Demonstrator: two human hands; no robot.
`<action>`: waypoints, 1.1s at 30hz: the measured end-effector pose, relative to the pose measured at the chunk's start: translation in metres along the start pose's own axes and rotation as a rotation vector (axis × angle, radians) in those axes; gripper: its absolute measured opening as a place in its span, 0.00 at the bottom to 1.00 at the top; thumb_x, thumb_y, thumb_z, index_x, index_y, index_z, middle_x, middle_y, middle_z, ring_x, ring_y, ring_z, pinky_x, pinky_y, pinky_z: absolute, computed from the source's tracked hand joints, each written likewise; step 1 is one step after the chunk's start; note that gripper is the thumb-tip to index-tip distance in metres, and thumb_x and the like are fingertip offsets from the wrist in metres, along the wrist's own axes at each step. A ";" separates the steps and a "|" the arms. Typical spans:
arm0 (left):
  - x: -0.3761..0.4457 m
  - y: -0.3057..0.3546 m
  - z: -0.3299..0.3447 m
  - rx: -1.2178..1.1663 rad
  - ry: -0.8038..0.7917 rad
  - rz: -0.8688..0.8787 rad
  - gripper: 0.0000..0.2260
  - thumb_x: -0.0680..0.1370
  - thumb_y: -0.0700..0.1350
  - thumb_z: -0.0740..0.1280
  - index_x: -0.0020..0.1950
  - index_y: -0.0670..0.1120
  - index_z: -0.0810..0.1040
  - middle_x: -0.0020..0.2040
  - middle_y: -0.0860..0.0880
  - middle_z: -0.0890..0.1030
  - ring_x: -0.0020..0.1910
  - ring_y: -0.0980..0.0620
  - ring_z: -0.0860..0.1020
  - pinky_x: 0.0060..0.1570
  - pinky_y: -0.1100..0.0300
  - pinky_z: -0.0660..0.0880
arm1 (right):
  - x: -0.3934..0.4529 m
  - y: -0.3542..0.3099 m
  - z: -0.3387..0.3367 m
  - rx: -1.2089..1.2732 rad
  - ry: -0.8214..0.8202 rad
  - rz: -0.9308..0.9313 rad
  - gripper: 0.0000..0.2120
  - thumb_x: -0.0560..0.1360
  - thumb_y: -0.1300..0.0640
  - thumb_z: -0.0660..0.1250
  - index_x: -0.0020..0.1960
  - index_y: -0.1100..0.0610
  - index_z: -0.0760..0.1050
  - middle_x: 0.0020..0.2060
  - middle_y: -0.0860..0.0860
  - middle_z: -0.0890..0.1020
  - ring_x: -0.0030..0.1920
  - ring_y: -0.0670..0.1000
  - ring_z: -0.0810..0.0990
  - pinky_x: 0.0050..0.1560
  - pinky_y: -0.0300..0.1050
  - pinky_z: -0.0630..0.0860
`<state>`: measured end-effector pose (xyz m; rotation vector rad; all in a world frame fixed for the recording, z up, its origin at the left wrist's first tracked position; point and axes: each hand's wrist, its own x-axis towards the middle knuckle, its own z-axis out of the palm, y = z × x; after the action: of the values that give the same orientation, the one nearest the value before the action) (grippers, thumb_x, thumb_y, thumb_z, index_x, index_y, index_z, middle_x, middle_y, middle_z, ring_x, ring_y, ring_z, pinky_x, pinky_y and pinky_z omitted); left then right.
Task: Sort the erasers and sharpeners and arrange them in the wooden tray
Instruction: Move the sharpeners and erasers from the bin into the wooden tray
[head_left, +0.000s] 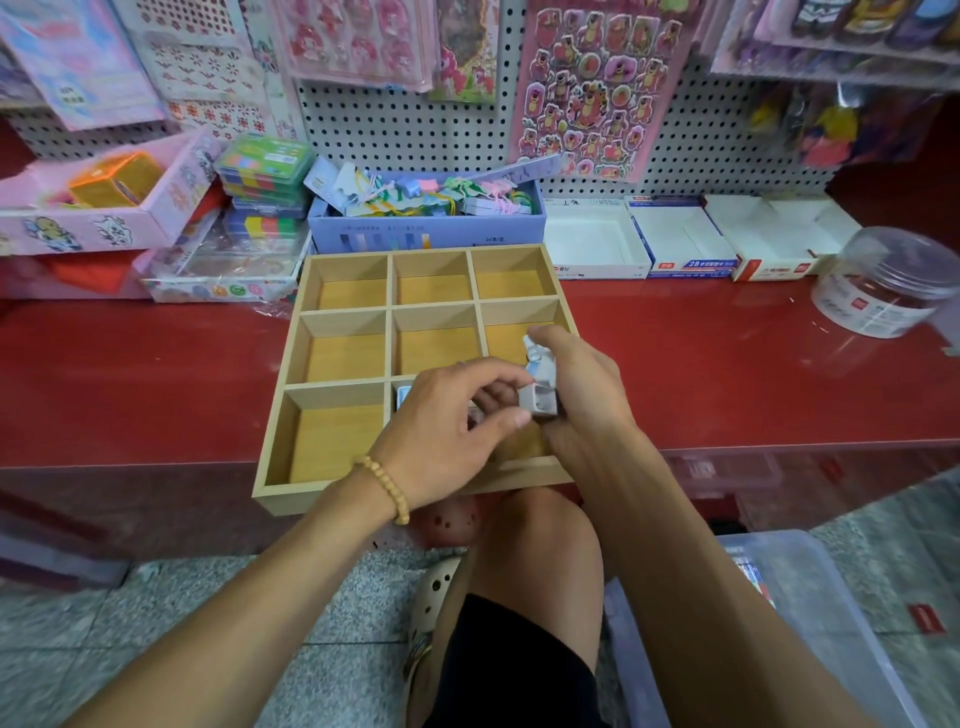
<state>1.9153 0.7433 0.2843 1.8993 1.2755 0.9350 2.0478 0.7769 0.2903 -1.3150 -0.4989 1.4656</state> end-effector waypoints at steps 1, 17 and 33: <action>0.000 -0.001 -0.003 -0.109 0.003 -0.056 0.09 0.75 0.37 0.71 0.52 0.50 0.81 0.42 0.53 0.81 0.41 0.56 0.80 0.39 0.66 0.77 | 0.000 -0.001 -0.002 0.006 0.007 -0.009 0.02 0.76 0.61 0.70 0.46 0.60 0.79 0.34 0.55 0.78 0.36 0.54 0.78 0.42 0.53 0.81; 0.010 -0.011 -0.021 -0.599 0.114 -0.259 0.16 0.77 0.30 0.65 0.61 0.45 0.77 0.41 0.51 0.84 0.39 0.54 0.83 0.42 0.63 0.80 | -0.006 0.011 -0.005 -0.411 -0.237 -0.211 0.03 0.75 0.59 0.71 0.42 0.56 0.79 0.30 0.49 0.75 0.29 0.47 0.70 0.25 0.39 0.65; 0.010 -0.007 -0.037 -0.246 0.043 -0.151 0.21 0.71 0.31 0.72 0.58 0.52 0.80 0.38 0.60 0.81 0.35 0.58 0.81 0.42 0.61 0.81 | -0.010 0.011 -0.006 -0.453 -0.434 -0.153 0.07 0.76 0.53 0.72 0.41 0.54 0.80 0.34 0.54 0.78 0.30 0.50 0.71 0.26 0.40 0.63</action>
<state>1.8835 0.7595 0.3006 1.5796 1.2481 1.0078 2.0470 0.7625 0.2838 -1.2582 -1.2475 1.5654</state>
